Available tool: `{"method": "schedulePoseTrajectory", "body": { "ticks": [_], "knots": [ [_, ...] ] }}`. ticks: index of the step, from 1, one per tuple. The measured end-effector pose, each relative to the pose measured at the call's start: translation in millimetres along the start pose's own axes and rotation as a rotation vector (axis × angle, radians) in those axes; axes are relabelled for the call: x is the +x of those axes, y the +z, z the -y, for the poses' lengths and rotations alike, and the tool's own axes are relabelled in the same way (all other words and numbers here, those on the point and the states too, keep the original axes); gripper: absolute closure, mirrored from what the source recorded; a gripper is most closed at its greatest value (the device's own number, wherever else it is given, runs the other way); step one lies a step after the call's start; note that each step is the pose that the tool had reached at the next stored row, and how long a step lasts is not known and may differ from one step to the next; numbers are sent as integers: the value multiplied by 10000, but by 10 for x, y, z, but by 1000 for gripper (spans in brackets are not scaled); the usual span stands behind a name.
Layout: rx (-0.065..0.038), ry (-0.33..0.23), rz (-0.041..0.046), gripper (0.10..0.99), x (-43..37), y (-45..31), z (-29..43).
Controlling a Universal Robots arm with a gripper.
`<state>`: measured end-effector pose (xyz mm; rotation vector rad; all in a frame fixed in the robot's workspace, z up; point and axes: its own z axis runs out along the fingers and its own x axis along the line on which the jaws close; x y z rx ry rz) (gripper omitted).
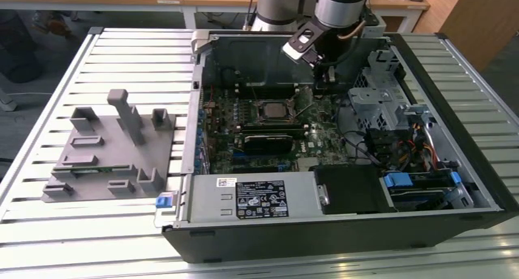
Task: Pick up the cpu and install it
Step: 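Close the cpu cover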
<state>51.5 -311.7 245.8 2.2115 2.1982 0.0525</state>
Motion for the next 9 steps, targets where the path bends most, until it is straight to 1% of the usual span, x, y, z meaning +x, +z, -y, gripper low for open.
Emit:
{"method": "schedulePoseTrajectory", "body": {
  "ticks": [5, 9],
  "knots": [
    [42, 0, 3, 980, 0, 5, 10],
    [73, 0, 3, 980, 0, -29, 50]
  ]
}}
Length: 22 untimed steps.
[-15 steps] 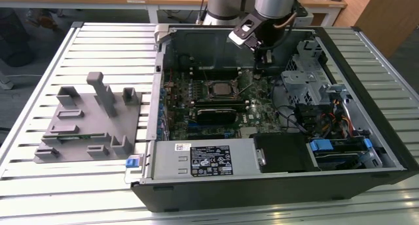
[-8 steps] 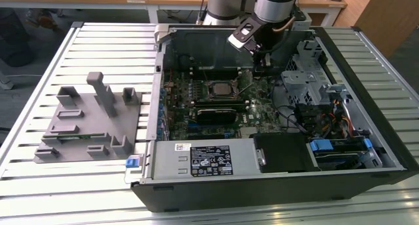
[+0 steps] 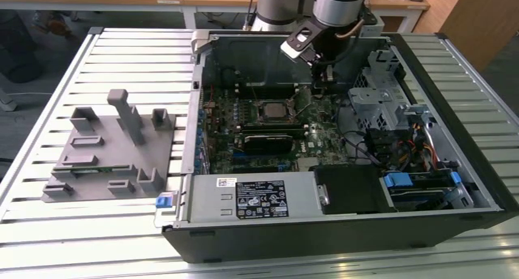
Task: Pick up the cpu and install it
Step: 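Close the cpu cover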
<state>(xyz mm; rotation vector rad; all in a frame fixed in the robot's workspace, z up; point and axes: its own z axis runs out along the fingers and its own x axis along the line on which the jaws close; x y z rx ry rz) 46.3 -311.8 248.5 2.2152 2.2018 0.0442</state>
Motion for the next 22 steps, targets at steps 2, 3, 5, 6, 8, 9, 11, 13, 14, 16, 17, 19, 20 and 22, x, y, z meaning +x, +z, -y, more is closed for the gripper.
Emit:
{"method": "schedulePoseTrajectory", "body": {
  "ticks": [2, 3, 5, 6, 8, 9, 11, 13, 14, 16, 17, 19, 20, 22],
  "knots": [
    [0, 0, -3, 980, 1, -7, 45],
    [0, 0, -1, 980, 0, -8, 74],
    [1, 1, 1, 980, -1, -11, 123],
    [0, 0, -1, 980, -1, -10, 143],
    [1, 1, -2, 980, -1, -2, 155],
    [6, 0, 0, 980, -1, 5, 159],
    [13, 0, 1, 980, -1, 21, 168],
    [18, 0, 1, 980, -1, 34, 184],
    [19, 0, 2, 980, -2, 41, 194],
    [20, 0, 1, 980, -1, 54, 220],
    [21, 0, 2, 980, -2, 59, 233],
    [22, 0, 2, 980, -2, 71, 257],
    [22, 1, 2, 980, -2, 77, 268],
    [24, 1, 2, 980, -2, 88, 288]
  ]
}}
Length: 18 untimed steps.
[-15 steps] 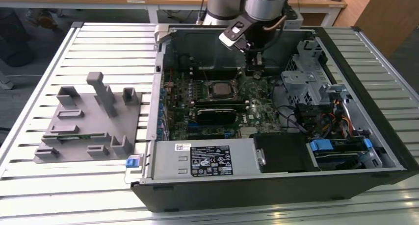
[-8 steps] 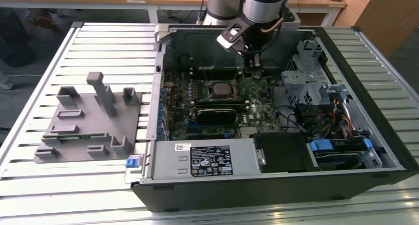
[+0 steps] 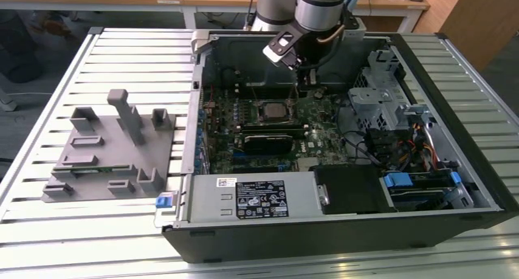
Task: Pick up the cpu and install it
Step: 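Close the cpu cover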
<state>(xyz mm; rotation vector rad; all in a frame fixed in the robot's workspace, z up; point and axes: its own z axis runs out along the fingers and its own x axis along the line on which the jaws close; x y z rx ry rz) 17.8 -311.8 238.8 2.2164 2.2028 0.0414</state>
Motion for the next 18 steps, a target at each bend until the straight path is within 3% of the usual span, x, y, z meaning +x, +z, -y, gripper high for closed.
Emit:
{"method": "schedulePoseTrajectory", "body": {
  "ticks": [12, 18],
  "knots": [
    [6, -1, 1, 980, -1, 86, 123],
    [5, -2, 1, 980, -3, 167, 281]
  ]
}}
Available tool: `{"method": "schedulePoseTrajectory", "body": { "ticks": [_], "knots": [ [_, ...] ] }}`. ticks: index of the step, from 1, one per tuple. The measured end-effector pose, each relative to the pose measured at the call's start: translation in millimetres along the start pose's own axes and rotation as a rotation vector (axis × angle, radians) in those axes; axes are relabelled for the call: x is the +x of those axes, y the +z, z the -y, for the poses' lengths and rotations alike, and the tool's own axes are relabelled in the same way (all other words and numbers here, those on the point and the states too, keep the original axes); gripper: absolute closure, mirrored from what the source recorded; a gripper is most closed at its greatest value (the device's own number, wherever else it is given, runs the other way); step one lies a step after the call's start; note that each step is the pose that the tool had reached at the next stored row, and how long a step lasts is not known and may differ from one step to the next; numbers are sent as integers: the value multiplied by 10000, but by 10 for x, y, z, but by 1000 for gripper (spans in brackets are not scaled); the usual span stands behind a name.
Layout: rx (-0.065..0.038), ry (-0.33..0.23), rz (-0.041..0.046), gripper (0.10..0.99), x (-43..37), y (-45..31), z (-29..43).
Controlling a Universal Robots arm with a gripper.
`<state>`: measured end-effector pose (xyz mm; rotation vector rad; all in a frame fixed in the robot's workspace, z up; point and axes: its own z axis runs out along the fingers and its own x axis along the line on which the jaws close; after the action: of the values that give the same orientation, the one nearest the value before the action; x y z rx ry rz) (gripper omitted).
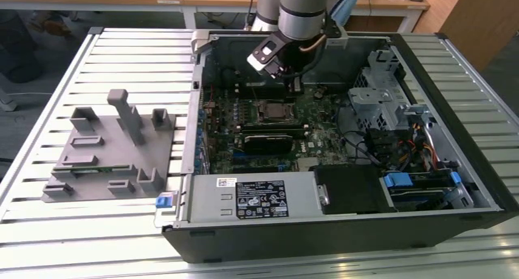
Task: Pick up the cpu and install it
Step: 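Close the cpu cover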
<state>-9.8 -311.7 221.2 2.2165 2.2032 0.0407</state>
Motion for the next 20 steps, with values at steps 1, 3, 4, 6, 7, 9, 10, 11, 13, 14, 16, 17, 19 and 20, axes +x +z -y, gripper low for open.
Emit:
{"method": "schedulePoseTrajectory", "body": {
  "ticks": [1, 3, 4, 6, 7, 9, 10, 11, 13, 14, 16, 17, 19, 20],
  "knots": [
    [0, 1, 0, 980, 0, 6, 43],
    [1, 1, 2, 980, -1, 8, 124],
    [0, 2, 0, 980, -1, 8, 155],
    [1, 0, -1, 980, -2, 7, 213],
    [0, 2, -2, 980, -2, 6, 237],
    [-1, 0, -4, 980, -1, 11, 284],
    [0, 1, -3, 980, -2, 15, 311],
    [1, 1, -1, 980, -2, 21, 336],
    [0, 1, -2, 980, -3, 37, 383],
    [1, 1, -3, 980, -3, 47, 401],
    [0, 0, -3, 980, -3, 65, 428],
    [-1, 2, -3, 980, -3, 73, 440],
    [0, 1, -2, 980, -4, 89, 458],
    [1, 1, -1, 980, -4, 98, 463]
  ]
}}
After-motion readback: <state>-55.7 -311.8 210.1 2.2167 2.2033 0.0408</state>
